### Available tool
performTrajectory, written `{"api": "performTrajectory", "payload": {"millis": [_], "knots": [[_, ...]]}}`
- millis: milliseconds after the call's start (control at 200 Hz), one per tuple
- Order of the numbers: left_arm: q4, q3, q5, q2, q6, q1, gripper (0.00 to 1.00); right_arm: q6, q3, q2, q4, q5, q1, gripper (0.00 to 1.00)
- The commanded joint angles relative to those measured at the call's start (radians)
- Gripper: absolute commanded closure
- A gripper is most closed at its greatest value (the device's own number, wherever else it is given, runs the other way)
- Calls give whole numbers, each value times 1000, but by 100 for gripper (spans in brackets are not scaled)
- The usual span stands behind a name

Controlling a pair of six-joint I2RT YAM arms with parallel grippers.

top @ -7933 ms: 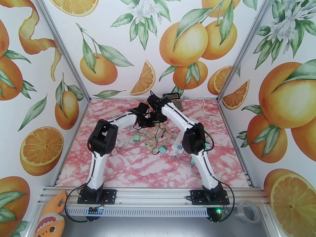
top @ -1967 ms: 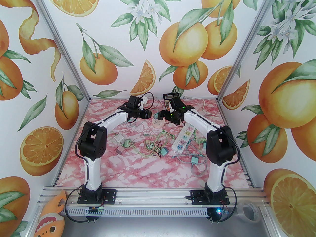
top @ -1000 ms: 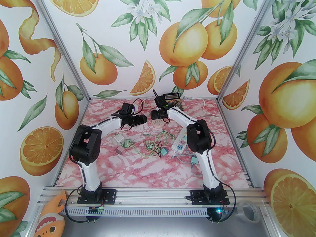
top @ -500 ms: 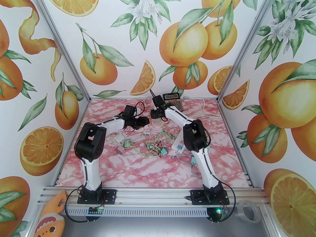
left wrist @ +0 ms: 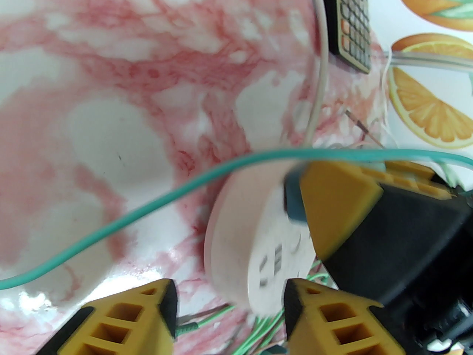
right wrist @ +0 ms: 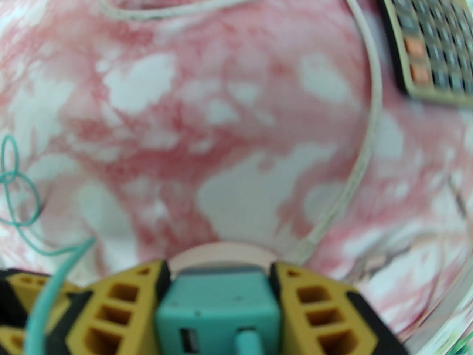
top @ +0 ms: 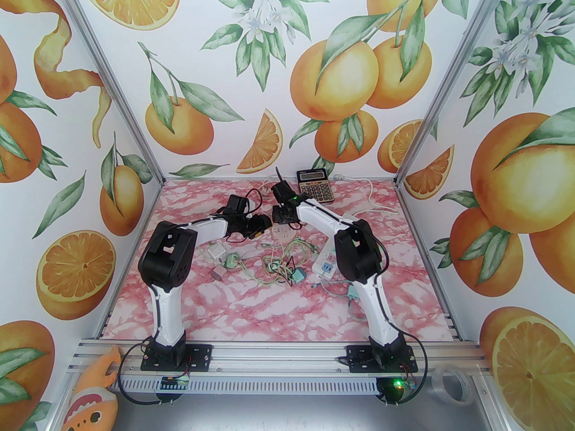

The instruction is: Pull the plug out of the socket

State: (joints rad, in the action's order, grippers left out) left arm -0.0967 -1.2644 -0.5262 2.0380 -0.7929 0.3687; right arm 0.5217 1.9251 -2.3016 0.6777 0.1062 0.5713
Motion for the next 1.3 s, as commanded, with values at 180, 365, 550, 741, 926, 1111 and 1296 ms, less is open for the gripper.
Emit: {"api": "performTrajectory", "payload": {"millis": [180, 365, 550, 741, 926, 1111, 1296], "knots": [[37, 8, -4, 61, -2, 48, 54, 144, -1, 24, -19, 20, 2, 68], [-85, -31, 62, 124, 35, 61, 62, 131, -3, 22, -24, 23, 9, 68], [-208, -81, 116, 182, 76, 76, 71, 84, 4, 6, -24, 32, 21, 68], [-310, -127, 172, 219, 110, 96, 72, 58, 39, -20, -6, 18, 46, 68], [-352, -148, 190, 243, 120, 108, 73, 48, 127, -71, 48, 13, 83, 68], [-374, -166, 198, 251, 121, 116, 73, 52, 183, -100, 81, 3, 100, 68], [-396, -168, 204, 251, 119, 115, 74, 64, 135, -53, 57, -24, 65, 68]]}}
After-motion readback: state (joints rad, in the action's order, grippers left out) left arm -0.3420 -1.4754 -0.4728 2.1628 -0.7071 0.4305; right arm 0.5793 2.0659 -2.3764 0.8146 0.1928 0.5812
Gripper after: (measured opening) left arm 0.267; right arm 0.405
